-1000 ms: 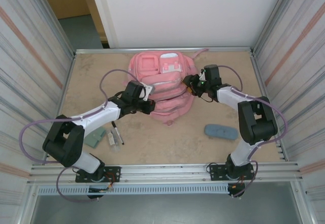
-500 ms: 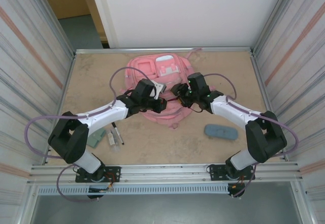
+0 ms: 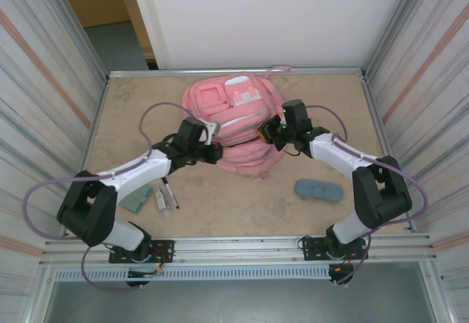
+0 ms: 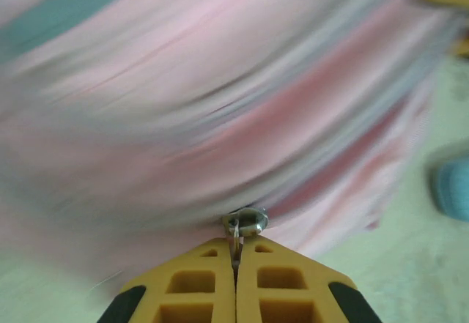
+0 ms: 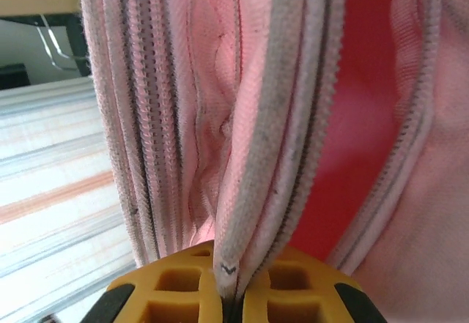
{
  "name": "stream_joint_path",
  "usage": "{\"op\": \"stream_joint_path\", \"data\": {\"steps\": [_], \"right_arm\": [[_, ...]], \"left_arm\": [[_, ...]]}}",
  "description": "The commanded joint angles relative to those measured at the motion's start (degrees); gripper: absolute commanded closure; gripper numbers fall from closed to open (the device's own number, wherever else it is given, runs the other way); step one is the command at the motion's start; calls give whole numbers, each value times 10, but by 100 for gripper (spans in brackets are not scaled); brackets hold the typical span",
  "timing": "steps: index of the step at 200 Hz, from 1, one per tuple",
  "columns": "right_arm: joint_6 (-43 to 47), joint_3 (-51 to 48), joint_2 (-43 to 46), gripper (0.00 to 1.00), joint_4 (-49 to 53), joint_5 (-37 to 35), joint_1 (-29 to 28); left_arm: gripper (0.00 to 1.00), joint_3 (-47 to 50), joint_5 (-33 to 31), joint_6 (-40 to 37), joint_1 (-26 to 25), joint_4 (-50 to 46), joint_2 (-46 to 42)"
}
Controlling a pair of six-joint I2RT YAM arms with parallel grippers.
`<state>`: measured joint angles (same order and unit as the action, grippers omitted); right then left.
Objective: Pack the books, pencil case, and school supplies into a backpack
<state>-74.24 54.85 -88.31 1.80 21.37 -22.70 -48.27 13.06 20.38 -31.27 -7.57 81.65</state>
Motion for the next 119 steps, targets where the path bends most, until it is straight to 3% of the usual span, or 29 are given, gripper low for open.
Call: {"op": "stream_joint_path", "data": {"steps": [1, 40, 100, 119], "right_arm": [[43, 20, 13, 100, 22, 25, 57], [66, 44, -4, 100, 23, 113, 106], [79, 55, -8, 100, 18, 182, 100], [77, 60, -9, 100, 16, 181, 88]], "left_arm": [[100, 37, -35, -22, 63, -41, -49], [100, 20, -46, -70, 104, -54, -41], [100, -86, -159, -100, 167, -37, 120], [100, -107, -92, -106, 170, -32, 127]]}}
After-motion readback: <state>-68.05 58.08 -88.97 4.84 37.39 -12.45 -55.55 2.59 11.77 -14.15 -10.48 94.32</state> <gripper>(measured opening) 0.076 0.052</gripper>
